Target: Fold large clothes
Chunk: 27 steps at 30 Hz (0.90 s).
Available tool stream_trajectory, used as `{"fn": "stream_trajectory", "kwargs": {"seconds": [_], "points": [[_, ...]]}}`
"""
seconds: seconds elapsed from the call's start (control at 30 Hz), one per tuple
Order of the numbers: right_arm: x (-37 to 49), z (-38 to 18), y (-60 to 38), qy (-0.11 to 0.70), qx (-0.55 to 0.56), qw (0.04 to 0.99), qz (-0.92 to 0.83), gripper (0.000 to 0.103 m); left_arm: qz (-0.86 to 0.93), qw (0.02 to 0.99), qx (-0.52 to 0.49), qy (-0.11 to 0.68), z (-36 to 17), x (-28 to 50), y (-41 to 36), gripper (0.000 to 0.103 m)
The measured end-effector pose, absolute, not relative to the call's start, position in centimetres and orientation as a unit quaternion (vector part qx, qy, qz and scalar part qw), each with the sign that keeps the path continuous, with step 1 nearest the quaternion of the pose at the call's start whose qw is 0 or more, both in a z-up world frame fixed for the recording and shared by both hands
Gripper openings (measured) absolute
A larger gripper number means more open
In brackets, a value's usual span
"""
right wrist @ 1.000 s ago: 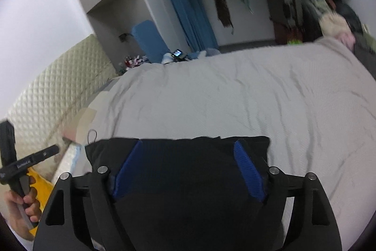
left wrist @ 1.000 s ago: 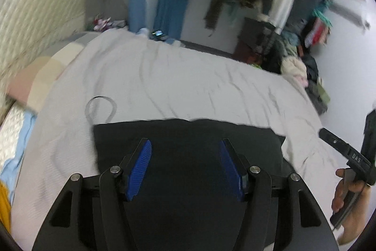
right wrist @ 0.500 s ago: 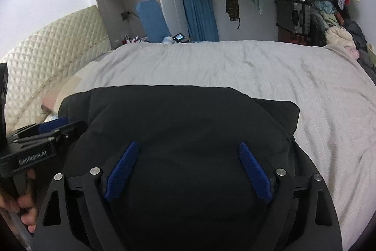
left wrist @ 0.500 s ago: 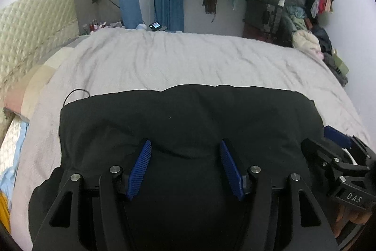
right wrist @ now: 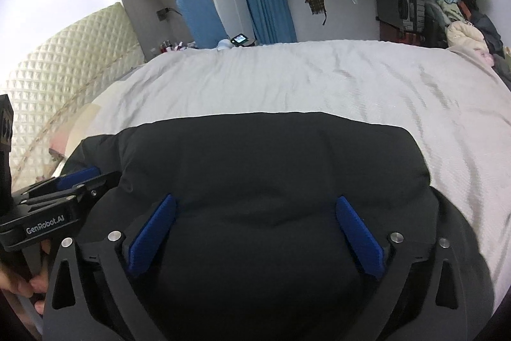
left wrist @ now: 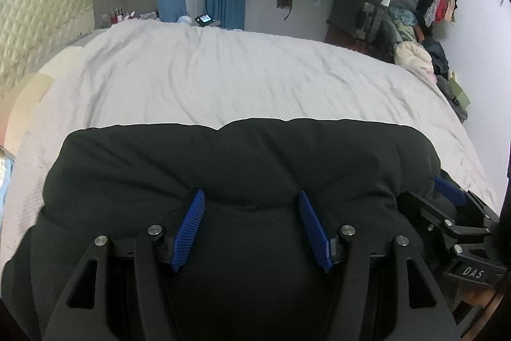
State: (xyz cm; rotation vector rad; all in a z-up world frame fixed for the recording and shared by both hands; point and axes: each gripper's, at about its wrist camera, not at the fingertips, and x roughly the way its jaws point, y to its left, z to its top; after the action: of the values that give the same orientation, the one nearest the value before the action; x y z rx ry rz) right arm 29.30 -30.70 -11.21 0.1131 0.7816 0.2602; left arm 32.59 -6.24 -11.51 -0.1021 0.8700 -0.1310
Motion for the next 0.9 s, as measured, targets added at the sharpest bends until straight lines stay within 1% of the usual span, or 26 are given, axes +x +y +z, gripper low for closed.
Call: {"fn": "stream_trajectory", "kwargs": {"seconds": [0.3,0.6,0.7,0.87,0.9], "points": [[30.3,-12.5,-29.7,0.377,0.032,0.917,0.123,0.103,-0.053,0.904,-0.030,0.424,-12.9,34.0,-6.6,0.063],[27.4,-10.5,-31.1,0.353,0.047,0.921,0.159,0.102,-0.074,0.904,-0.058,0.417,-11.1,31.9,-4.4,0.063],[26.0,-9.1,-31.5,0.336,0.028,0.926,0.168,0.100,-0.060,0.911,-0.059,0.403,-10.0,30.7,-3.0,0.063],[24.6,-7.6,-33.3,0.320,0.025,0.932,0.166,0.092,-0.030,0.918,-0.048,0.391,-9.5,29.4,-1.2,0.063],[24.5,-7.6,-33.7,0.320,0.025,0.933,0.163,0.088,-0.024,0.919,-0.047,0.391,-9.6,29.3,-0.9,0.063]]}}
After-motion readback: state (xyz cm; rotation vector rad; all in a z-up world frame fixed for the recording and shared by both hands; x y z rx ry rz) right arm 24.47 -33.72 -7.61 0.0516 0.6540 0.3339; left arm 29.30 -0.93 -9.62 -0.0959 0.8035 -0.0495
